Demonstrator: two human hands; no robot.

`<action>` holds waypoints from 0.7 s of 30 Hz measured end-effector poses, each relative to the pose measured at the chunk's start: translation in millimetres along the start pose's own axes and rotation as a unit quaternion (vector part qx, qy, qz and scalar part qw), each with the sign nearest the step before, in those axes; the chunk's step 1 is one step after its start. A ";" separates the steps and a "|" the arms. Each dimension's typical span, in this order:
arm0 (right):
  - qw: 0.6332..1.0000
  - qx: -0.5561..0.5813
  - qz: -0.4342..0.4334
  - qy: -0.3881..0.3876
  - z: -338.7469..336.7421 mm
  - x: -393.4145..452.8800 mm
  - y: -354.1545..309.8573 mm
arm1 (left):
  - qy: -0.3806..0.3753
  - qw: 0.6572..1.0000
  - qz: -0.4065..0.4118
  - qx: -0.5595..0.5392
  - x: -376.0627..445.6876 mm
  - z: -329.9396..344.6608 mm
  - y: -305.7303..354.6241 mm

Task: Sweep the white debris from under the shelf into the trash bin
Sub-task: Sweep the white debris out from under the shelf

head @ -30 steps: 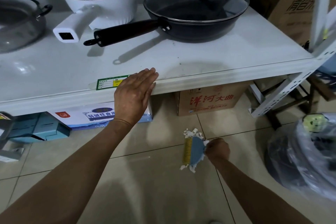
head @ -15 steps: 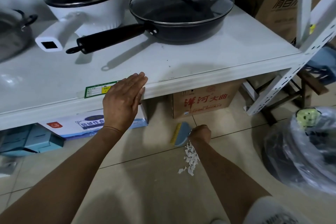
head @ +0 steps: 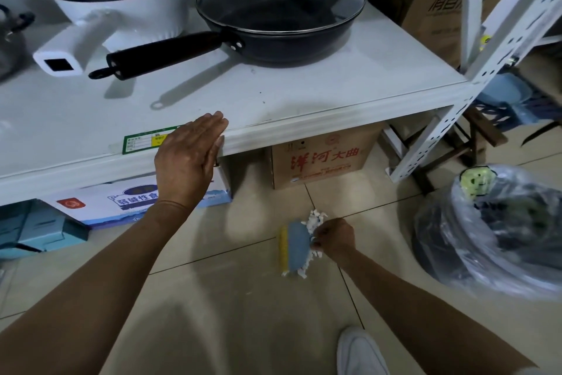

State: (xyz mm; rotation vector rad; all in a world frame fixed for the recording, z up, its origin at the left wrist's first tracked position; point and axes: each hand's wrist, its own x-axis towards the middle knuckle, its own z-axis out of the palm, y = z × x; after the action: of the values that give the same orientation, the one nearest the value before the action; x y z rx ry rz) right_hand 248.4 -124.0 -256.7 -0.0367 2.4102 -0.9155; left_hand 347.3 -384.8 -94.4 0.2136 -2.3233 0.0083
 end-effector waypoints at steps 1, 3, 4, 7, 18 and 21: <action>0.999 -0.016 -0.034 -0.028 6.6 -3.7 1.4 | -0.004 1.000 -0.005 -0.002 -0.4 -0.1 1.3; 0.992 -0.047 -0.093 -0.068 15.6 -9.3 3.7 | -0.009 1.000 -0.012 -0.002 -1.3 -0.5 2.9; 0.988 -0.064 -0.116 -0.079 17.3 -9.5 5.4 | -0.008 1.000 -0.012 0.000 -1.4 -0.6 3.2; 0.968 -0.160 -0.171 -0.091 4.6 -3.7 4.2 | -0.008 1.000 -0.011 -0.003 -1.2 -0.3 2.9; 0.938 -0.284 -0.198 -0.017 -57.0 31.4 -1.4 | 0.000 1.000 -0.011 -0.009 -1.9 1.4 3.0; 0.925 -0.305 -0.220 -0.061 -55.5 21.7 0.6 | -0.009 1.000 -0.023 -0.017 -1.5 0.0 5.2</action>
State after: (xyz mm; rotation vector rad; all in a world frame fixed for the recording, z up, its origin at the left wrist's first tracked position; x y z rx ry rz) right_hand 202.0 -94.7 -233.6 -0.8673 2.5126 -0.2787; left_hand 347.5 -379.4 -95.2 0.2498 -2.3341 -0.0556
